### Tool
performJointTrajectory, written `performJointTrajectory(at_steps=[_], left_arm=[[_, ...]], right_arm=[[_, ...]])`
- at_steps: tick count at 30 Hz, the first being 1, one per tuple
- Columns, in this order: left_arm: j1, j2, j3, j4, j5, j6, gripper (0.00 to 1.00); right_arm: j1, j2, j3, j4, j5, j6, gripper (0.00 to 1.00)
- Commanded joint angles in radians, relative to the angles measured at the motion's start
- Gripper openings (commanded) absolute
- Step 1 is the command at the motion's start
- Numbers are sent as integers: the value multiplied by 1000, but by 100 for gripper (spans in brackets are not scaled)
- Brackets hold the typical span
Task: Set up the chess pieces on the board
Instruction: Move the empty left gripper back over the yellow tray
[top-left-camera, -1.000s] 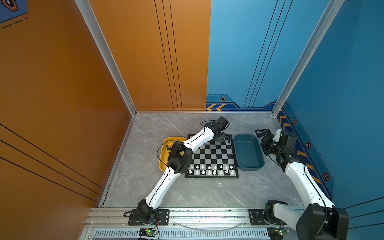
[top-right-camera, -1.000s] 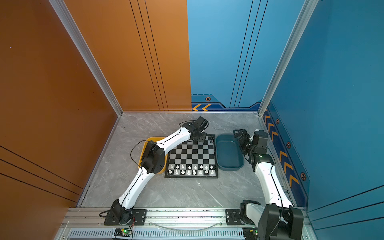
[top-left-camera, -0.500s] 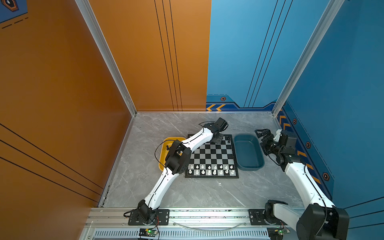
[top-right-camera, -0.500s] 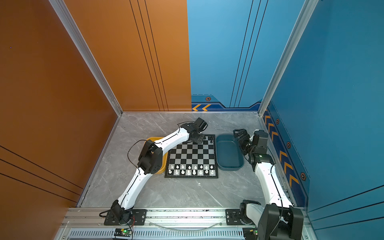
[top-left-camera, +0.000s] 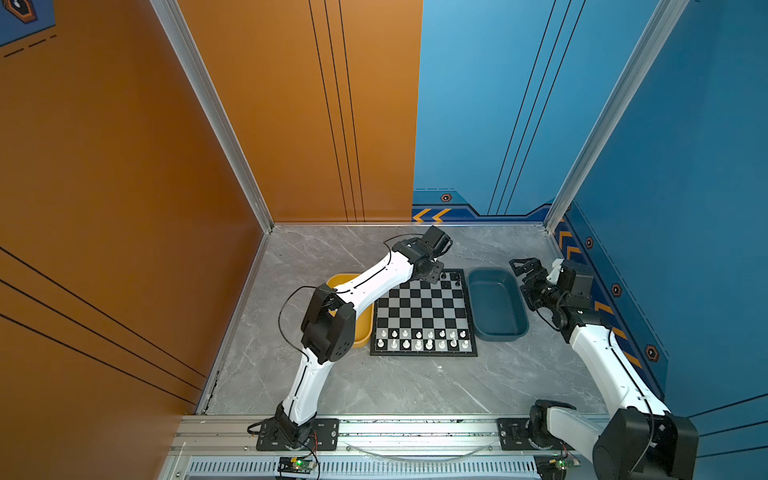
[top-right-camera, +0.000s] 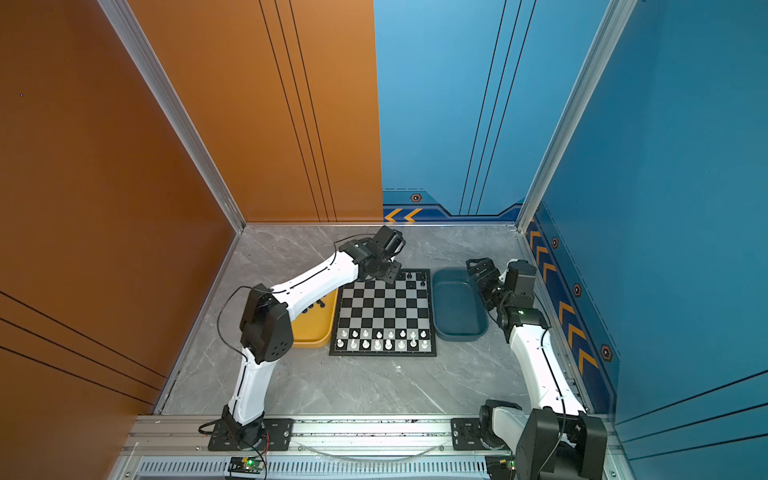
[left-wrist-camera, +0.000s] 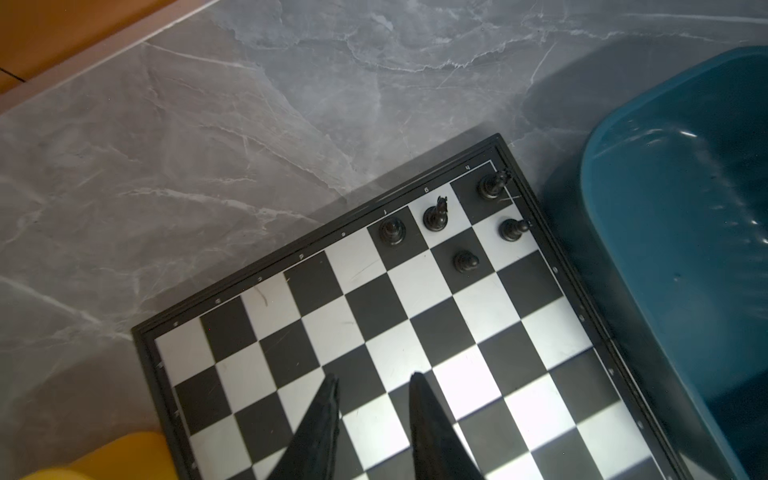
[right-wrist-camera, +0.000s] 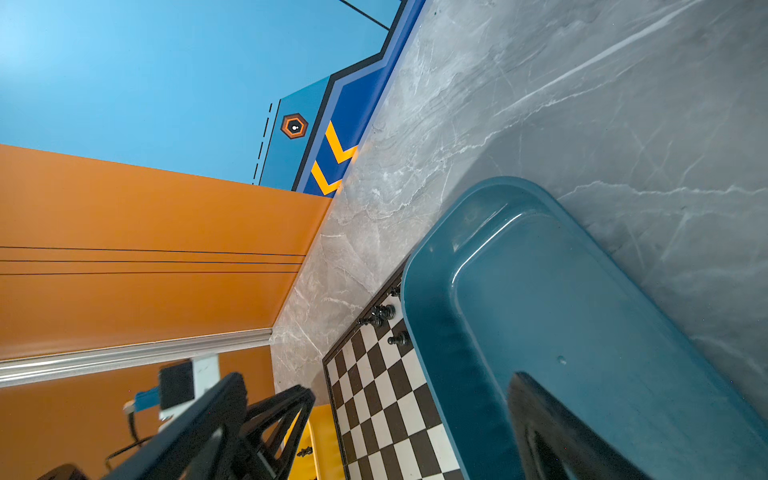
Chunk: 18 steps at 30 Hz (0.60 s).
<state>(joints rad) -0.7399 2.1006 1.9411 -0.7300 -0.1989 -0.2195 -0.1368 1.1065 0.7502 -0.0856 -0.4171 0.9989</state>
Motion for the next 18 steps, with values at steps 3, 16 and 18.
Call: performJointTrajectory(at_steps=[3, 16, 18], left_arm=[[48, -176, -165, -19, -60, -3, 32], [307, -429, -623, 52, -18, -157, 36], [321, -412, -638, 61, -7, -161, 36]], right_arm=[[11, -14, 9, 9, -1, -7, 100], [42, -1, 23, 0, 21, -7, 100], [47, 1, 21, -3, 26, -8, 100]])
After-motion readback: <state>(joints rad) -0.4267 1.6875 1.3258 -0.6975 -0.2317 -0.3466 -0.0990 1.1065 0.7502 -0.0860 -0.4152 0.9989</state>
